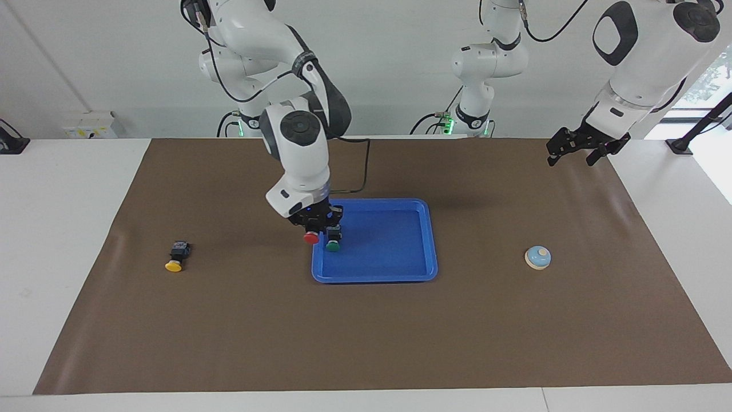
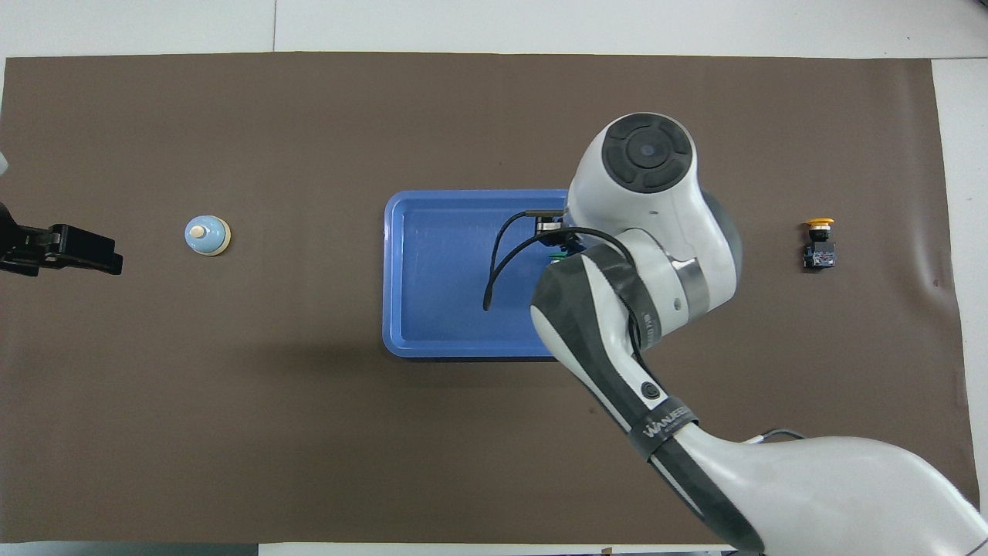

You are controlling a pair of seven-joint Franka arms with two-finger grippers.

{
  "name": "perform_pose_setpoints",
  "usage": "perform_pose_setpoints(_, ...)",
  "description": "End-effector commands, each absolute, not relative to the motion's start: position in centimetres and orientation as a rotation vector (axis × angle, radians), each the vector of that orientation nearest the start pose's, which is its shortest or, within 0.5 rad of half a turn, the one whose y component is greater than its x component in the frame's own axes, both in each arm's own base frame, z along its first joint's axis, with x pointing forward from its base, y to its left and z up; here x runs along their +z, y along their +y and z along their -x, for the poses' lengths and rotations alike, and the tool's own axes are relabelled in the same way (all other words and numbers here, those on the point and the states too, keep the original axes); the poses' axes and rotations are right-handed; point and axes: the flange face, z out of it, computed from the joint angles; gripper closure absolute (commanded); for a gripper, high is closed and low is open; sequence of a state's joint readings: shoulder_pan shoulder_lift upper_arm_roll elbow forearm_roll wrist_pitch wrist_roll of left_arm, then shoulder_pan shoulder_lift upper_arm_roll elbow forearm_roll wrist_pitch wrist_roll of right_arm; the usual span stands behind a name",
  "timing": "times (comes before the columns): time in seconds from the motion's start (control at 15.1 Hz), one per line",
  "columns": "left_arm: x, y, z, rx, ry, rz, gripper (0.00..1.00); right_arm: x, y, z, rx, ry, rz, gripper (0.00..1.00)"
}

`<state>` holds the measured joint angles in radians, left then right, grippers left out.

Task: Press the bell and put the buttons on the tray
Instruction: 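Grasp the red button and place it in the tray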

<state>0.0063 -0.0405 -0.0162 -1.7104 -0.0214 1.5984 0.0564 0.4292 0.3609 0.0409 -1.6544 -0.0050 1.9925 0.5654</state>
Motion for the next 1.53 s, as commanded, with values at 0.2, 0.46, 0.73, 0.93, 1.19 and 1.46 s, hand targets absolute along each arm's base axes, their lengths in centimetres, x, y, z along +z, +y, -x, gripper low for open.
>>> perform_pose_setpoints(0.2,58.5,-0.6,-53.5,0.104,0.092,3.161,0.00,35.0,39.2,-56.6,0.008,0.232,3.087,1.00)
perform_pose_setpoints(0.46,58.5,-0.6,-53.5,0.104,0.092,3.161,0.00,32.5,39.0,-56.2,-0.030,0.218,3.077,1.00)
perform_pose_setpoints(0.73,58.5,-0.6,-53.5,0.104,0.090,3.162,0.00,30.1,38.8,-56.0,-0.037,0.206,3.078,1.00)
perform_pose_setpoints(0.93,58.5,-0.6,-53.5,0.104,0.092,3.161,0.00,29.4,38.5,-55.7,-0.041,0.205,3.078,1.00)
perform_pose_setpoints(1.19,58.5,-0.6,-53.5,0.104,0.090,3.161,0.00,29.6,38.6,-55.7,-0.025,0.233,3.079,0.31)
perform_pose_setpoints(1.46,58.5,-0.6,-53.5,0.104,0.092,3.161,0.00,32.3,38.1,-56.7,0.036,0.363,3.092,0.00)
